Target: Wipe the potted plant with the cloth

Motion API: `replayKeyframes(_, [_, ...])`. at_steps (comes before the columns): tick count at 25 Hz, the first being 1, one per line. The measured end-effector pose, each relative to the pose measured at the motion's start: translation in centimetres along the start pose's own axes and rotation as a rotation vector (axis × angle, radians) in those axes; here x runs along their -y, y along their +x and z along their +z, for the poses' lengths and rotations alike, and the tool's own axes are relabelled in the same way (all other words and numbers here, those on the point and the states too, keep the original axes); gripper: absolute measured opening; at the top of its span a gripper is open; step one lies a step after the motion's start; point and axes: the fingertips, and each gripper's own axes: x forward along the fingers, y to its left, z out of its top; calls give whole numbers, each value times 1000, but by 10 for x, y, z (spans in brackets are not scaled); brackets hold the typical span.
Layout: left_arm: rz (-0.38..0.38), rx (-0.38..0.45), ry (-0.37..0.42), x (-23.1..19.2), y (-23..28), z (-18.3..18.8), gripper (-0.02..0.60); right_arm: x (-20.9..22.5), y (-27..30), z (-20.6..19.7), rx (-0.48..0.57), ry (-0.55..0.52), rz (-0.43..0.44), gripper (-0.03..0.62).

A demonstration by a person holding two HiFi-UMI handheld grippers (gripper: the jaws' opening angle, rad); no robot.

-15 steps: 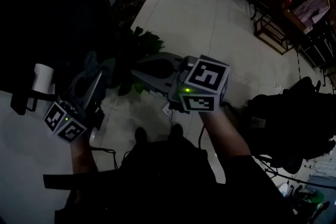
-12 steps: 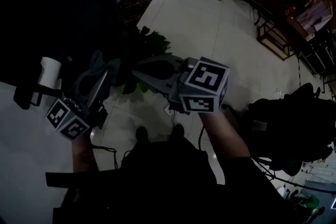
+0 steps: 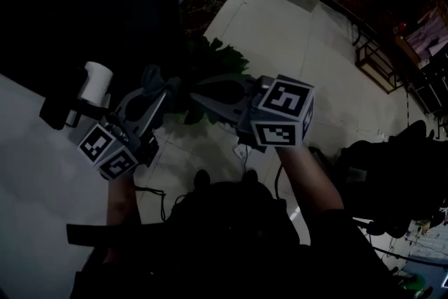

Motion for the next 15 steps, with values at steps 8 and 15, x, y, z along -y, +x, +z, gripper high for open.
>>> replayKeyframes(8, [9, -23, 4, 0, -18, -8, 14, -14, 14, -1, 0, 43, 22, 2])
replayKeyframes(15, [26, -39, -92, 3, -35, -21, 14, -31, 16, -4, -6, 73, 18, 2])
